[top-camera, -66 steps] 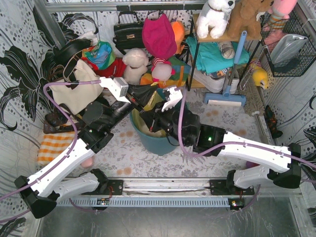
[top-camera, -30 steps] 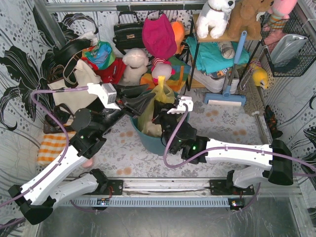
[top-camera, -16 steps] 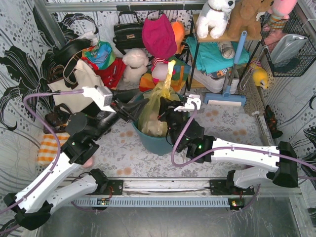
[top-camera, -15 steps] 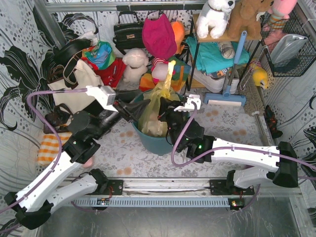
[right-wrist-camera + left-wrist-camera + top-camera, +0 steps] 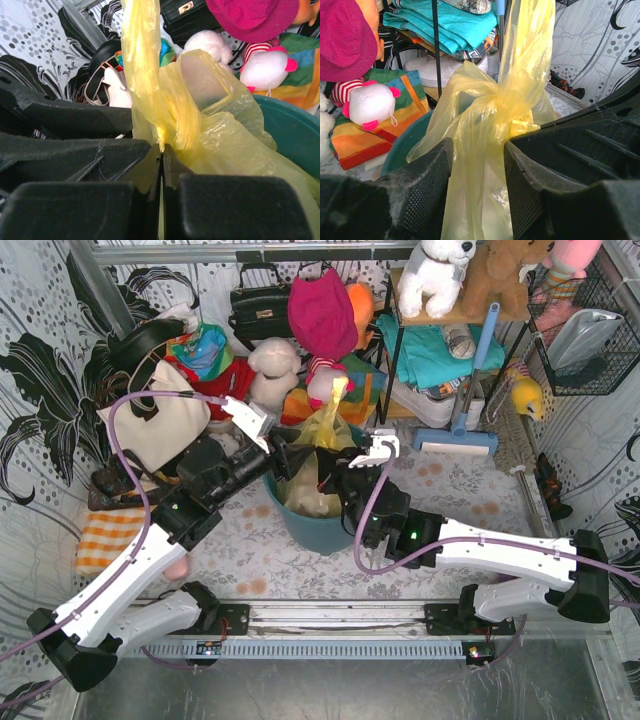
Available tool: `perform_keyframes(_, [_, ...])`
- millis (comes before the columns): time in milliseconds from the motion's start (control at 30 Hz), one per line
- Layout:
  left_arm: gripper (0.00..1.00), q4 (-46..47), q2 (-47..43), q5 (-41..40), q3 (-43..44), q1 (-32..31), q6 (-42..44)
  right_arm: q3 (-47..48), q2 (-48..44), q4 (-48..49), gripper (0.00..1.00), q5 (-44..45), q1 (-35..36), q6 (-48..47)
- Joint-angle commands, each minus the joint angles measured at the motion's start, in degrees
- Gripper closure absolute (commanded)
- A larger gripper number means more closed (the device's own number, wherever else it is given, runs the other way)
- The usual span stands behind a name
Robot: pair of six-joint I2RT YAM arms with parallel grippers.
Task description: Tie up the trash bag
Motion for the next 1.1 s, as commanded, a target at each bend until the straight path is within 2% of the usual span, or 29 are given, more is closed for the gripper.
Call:
perform_keyframes(0, [0.48,-0.4,0.3,-2.1,2.1,0.2,2.5,1.3,-3.3,-3.6,1.00,-4.5,0.3,4.4])
perform_keyframes(233, [0.54,-1.0,1.3,-2.2,3.0,0.1,3.5,2.3,-4.6,-6.6,1.00,-6.9,0.3,5.7])
perform_keyframes(467, [0.68,-0.6,1.7,-1.9,3.8,0.2,3.9,3.8,-4.7,-11.5,1.00,-9.5,0.3,8.0])
perform_keyframes(667, [0.69,-2.1,2.6,-4.3,5.1,0.1,3.9,4.5,-4.7,-14.9,1.00,-11.9,0.0,10.1])
perform_keyframes(867, [0.70,-1.1,2.7,-0.3,5.7,0.1,3.2,2.7,-2.7,-12.3,1.00,-11.7,-0.4,11.2])
perform_keyframes(1067, [0.70,-1.0,2.3,3.0,6.0,0.1,2.6,1.6,0.8,-4.9,1.00,-11.0,-0.9,9.1])
